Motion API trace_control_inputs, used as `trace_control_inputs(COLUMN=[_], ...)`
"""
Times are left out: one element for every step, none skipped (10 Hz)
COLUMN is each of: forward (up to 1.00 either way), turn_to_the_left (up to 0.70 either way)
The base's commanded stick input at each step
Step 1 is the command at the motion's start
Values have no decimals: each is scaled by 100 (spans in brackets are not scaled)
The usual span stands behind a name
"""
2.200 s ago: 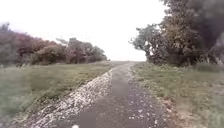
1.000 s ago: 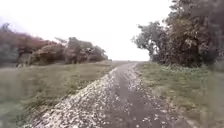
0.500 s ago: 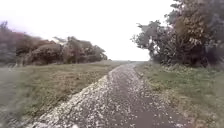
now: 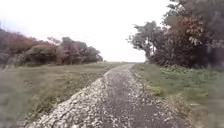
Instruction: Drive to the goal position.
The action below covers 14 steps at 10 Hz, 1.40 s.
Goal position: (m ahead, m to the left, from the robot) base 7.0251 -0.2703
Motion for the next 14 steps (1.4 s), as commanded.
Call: trace_control_inputs(forward=[70,70,70,70,70,70,70,70,70,70,70,70,70,70], turn_to_the_left=[0,0,0,0,0,-1,-8,-14,-20,-26,-31,-32,-33,-35])
